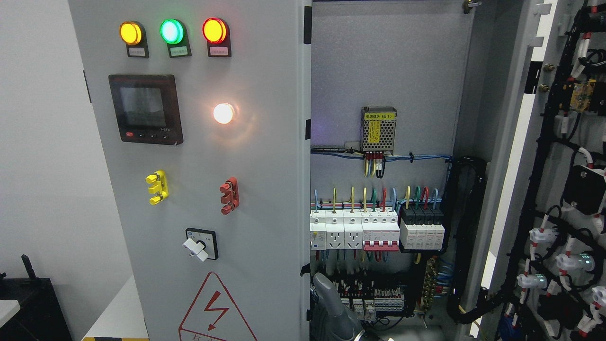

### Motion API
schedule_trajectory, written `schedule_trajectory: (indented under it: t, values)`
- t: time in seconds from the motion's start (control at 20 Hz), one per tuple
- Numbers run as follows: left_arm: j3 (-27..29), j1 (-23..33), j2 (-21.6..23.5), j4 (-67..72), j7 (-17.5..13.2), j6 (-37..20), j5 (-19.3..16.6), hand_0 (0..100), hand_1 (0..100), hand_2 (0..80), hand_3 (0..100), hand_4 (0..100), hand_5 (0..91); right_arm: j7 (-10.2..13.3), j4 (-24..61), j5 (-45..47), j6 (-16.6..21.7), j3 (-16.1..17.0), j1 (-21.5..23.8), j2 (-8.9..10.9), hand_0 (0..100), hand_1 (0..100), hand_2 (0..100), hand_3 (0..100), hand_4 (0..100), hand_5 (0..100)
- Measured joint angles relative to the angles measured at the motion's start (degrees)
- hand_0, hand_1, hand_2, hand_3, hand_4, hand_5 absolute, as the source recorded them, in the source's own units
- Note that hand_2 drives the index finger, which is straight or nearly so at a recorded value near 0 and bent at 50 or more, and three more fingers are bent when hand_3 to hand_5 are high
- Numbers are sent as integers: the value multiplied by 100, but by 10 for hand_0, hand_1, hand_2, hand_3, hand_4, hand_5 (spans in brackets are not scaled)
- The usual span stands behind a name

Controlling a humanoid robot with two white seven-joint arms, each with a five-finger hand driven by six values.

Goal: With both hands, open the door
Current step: 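Pull the door outward with the right hand, swinging it open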

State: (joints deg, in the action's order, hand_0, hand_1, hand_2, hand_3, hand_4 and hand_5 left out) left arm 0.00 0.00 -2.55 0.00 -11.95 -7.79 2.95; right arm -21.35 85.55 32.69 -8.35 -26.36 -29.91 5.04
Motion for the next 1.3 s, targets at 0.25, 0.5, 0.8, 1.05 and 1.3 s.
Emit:
schedule_trajectory:
  t: [0.25,0.5,0.8,1.05,1.3]
  values:
    - [0,0,0,0,0,0,-2,0,0,0,0,32,0,-1,110,0,0,-61,45,-4,0,0,0,0,0,0]
    - [0,0,0,0,0,0,0,0,0,0,0,32,0,-1,220,162,0,-121,67,-10,0,0,0,0,0,0]
    - [0,0,0,0,0,0,0,0,0,0,0,32,0,-2,341,356,0,-190,102,-11,0,0,0,0,0,0]
    - [0,0,0,0,0,-1,2,0,0,0,0,32,0,-2,469,413,0,-278,166,-14,0,0,0,0,0,0]
    - [0,0,0,0,0,-1,1,0,0,0,0,32,0,-2,605,439,-3,-358,230,-13,0,0,0,0,0,0]
